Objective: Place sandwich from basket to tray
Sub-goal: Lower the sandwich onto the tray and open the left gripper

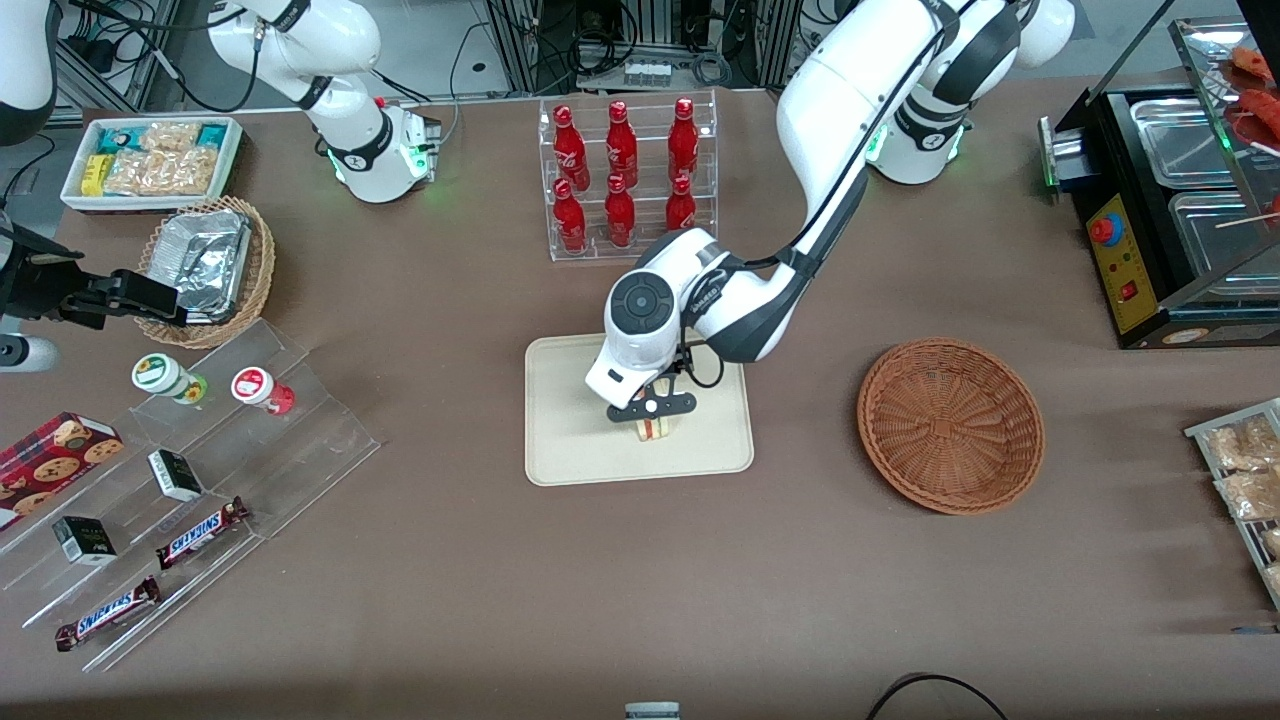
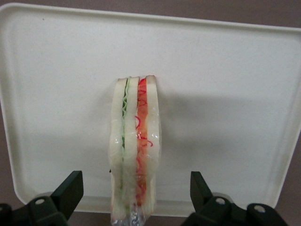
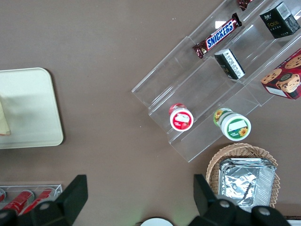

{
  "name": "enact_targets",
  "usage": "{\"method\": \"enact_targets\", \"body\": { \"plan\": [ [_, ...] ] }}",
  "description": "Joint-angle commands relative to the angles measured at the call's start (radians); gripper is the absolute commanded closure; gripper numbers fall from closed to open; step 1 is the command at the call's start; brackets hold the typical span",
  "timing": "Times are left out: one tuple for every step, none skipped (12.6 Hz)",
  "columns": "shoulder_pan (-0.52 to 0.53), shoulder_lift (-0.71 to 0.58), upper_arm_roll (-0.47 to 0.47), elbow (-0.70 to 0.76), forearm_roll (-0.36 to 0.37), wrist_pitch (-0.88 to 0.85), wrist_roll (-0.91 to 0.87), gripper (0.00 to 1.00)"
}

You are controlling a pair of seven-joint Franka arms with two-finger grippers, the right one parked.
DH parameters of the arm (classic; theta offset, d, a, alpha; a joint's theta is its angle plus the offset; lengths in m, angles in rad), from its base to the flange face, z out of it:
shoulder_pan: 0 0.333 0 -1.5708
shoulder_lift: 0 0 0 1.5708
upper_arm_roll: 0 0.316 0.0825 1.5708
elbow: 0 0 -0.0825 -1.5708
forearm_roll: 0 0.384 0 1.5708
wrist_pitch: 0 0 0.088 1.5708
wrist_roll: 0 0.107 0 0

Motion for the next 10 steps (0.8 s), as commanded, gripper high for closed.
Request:
{"method": "enact_targets", "body": {
  "plan": [
    [-0.006,-0.043,0.01,0.069,0.006,-0.103,-0.013,0.0],
    [-0.005,-0.047,0.01,0.096,0.003,-0.136,-0.01,0.0],
    [-0.005,-0.059,0.01,0.124,0.003,-0.171,-0.007,0.0],
    [-0.003,-0.07,0.011,0.136,0.003,-0.2,-0.004,0.0],
    [-0.002,-0.087,0.02,0.135,0.0,-0.208,-0.001,0.0],
    [-0.003,-0.108,0.042,0.135,-0.003,-0.216,0.03,0.0],
    [-0.003,-0.119,0.051,0.135,-0.003,-0.237,0.071,0.0],
    [-0.003,-0.136,0.071,0.135,-0.003,-0.252,0.125,0.0],
    [-0.003,-0.151,0.101,0.134,-0.004,-0.266,0.171,0.0],
    [-0.002,-0.164,0.123,0.13,-0.006,-0.286,0.217,0.0]
  ]
}}
